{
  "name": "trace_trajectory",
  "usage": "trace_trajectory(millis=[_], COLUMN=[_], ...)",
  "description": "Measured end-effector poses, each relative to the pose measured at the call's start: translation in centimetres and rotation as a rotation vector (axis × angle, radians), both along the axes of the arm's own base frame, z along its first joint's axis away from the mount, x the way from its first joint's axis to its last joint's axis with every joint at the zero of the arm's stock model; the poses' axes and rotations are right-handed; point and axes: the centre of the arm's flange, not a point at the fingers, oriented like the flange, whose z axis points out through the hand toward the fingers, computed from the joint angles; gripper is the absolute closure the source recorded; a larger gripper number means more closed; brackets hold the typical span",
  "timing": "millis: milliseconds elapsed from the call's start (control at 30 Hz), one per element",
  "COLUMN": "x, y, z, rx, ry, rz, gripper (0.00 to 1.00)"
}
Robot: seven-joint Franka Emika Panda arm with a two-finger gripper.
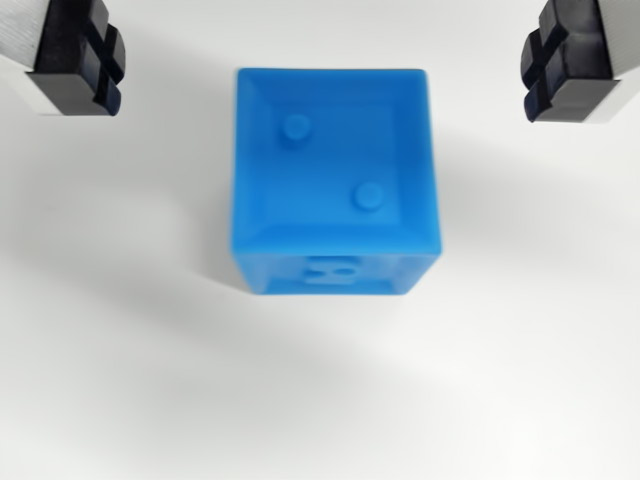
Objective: Stack cube
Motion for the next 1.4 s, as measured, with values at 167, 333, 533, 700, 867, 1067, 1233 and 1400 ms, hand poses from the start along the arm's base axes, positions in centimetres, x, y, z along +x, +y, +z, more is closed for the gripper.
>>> trace_trajectory(millis=[167,333,533,700,867,1067,1233,1400], x=[-0.3,-0.2,-0.2,-0.2,-0.2,-0.2,-0.2,-0.2], y=[0.2,0.0,0.1,0.0,0.0,0.0,0.0,0.0], z=[-1.7,-4.0,-5.6,-6.2,-6.2,-6.2,-6.2,-6.2], rx=[0.0,-0.001,0.0,-0.001,-0.001,-0.001,-0.001,0.0], ry=[-0.001,0.002,0.001,0.0,-0.001,-0.001,-0.001,-0.001], rz=[0.006,0.001,0.002,0.002,0.002,0.002,0.002,0.002], gripper=[0.0,0.0,0.0,1.0,1.0,1.0,1.0,1.0])
